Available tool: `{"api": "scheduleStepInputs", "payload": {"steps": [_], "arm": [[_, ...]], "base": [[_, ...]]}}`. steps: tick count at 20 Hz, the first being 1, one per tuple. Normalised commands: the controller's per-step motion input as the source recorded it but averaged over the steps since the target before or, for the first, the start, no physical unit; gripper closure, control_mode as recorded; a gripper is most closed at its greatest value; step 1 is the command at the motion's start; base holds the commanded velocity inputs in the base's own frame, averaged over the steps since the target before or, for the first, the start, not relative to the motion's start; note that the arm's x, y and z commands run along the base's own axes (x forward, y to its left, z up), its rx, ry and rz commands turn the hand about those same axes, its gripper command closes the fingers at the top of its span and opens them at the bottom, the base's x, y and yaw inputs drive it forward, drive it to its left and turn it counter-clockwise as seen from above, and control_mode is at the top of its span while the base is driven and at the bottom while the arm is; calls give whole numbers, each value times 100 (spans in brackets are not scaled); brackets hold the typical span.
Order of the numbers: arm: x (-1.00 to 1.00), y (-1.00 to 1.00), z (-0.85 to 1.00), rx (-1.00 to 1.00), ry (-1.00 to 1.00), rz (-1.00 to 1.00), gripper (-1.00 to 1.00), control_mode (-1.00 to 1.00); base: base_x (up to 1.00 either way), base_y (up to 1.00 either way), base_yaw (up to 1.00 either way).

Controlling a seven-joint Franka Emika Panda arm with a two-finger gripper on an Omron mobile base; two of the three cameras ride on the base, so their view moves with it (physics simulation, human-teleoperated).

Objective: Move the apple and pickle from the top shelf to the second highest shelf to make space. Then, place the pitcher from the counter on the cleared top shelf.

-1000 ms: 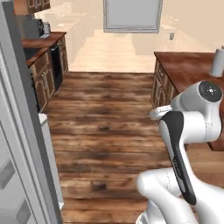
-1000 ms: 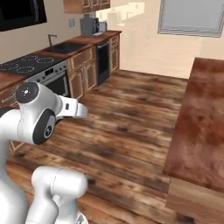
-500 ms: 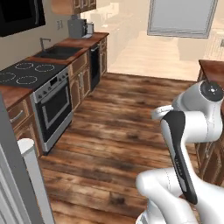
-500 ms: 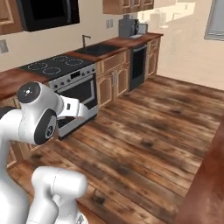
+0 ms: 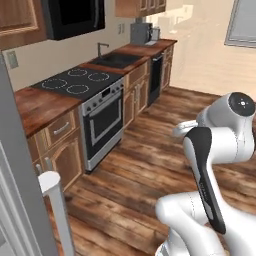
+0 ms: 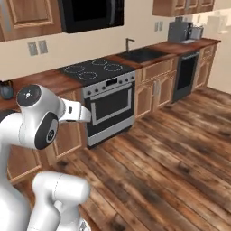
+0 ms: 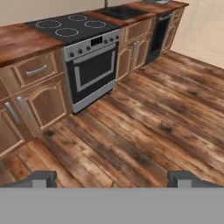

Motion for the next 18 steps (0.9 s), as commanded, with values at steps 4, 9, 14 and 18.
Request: {"api": "scheduleStepInputs", "payload": {"steps": [4,9,14,18], "arm": [[0,0,0,0,0,0,-100,100],[0,0,0,0,0,0,-100,100],[0,0,0,0,0,0,-100,100],[0,0,0,0,0,0,-100,100]], "base": [[86,17,39],[94,13,39],[99,14,39],[85,11,40]]}}
